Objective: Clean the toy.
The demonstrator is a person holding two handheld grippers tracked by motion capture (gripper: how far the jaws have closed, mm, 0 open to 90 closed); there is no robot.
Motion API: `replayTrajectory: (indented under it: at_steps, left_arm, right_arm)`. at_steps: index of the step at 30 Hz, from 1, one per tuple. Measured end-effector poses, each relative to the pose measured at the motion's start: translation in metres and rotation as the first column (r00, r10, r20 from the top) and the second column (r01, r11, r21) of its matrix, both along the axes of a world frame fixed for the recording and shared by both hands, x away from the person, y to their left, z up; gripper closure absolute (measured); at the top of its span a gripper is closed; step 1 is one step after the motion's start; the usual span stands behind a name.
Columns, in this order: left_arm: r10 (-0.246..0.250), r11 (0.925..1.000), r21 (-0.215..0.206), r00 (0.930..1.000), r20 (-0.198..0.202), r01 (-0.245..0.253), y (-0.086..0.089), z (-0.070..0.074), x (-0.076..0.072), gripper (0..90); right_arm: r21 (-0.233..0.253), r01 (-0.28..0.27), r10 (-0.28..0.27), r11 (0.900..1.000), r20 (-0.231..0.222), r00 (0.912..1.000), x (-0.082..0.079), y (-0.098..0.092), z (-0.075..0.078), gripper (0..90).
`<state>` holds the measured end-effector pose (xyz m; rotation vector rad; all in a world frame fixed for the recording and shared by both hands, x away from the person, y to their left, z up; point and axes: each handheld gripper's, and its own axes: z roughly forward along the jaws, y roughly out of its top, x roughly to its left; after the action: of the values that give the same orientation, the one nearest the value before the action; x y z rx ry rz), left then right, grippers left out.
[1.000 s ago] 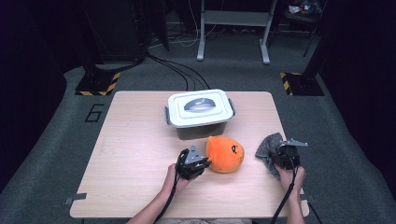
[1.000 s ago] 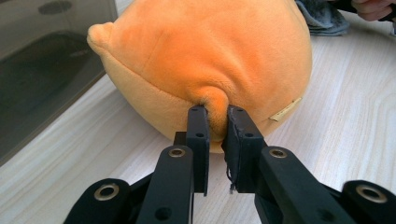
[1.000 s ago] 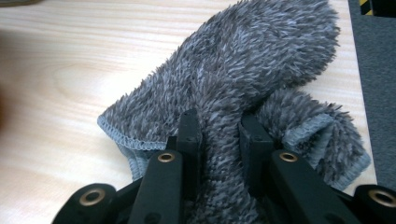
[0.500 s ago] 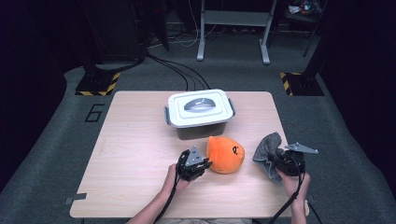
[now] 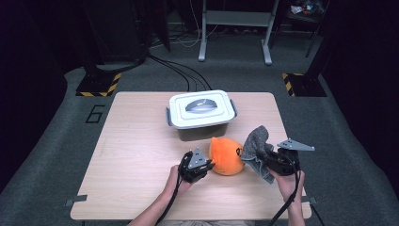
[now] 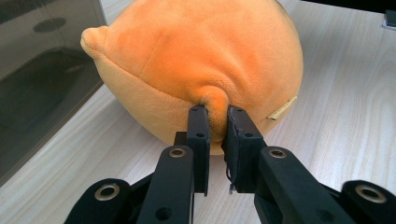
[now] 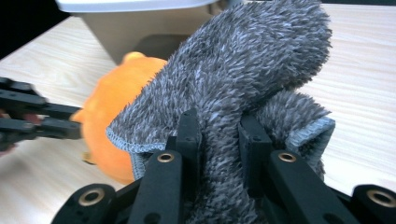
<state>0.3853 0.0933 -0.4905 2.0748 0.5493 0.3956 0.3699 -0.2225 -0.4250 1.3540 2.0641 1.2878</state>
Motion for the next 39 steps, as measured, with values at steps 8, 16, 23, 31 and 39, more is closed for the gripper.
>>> replayTrajectory:
  at_steps: [8, 16, 23, 31, 39]
  left_arm:
    - [-0.012, 0.9999, 0.005, 0.9999, 0.002, 0.012, -0.002, 0.002, 0.0, 80.5]
    - [-0.026, 0.9996, 0.009, 0.9996, 0.013, 0.026, -0.005, 0.005, 0.0, 80.5]
    - [-0.033, 0.9994, 0.01, 0.9994, 0.011, 0.033, -0.006, 0.005, 0.0, 80.5]
    - [-0.021, 0.9998, 0.007, 0.9998, -0.001, 0.021, -0.005, 0.003, 0.001, 80.3]
    - [-0.005, 1.0, -0.006, 1.0, -0.002, 0.005, -0.006, 0.002, 0.0, 78.3]
  right_arm:
    - [-0.007, -0.071, 0.071, 0.997, 0.019, 0.9973, 0.001, 0.025, 0.008, 73.2]
    - [-0.077, -0.14, 0.142, 0.987, 0.012, 0.9899, 0.008, 0.062, 0.015, 72.6]
    - [-0.182, -0.195, 0.199, 0.964, 0.005, 0.98, 0.025, 0.102, 0.02, 72.4]
    - [-0.246, -0.202, 0.204, 0.948, -0.016, 0.9788, 0.031, 0.115, 0.003, 72.4]
    - [-0.236, -0.187, 0.191, 0.954, -0.004, 0.9816, 0.027, 0.11, 0.002, 72.3]
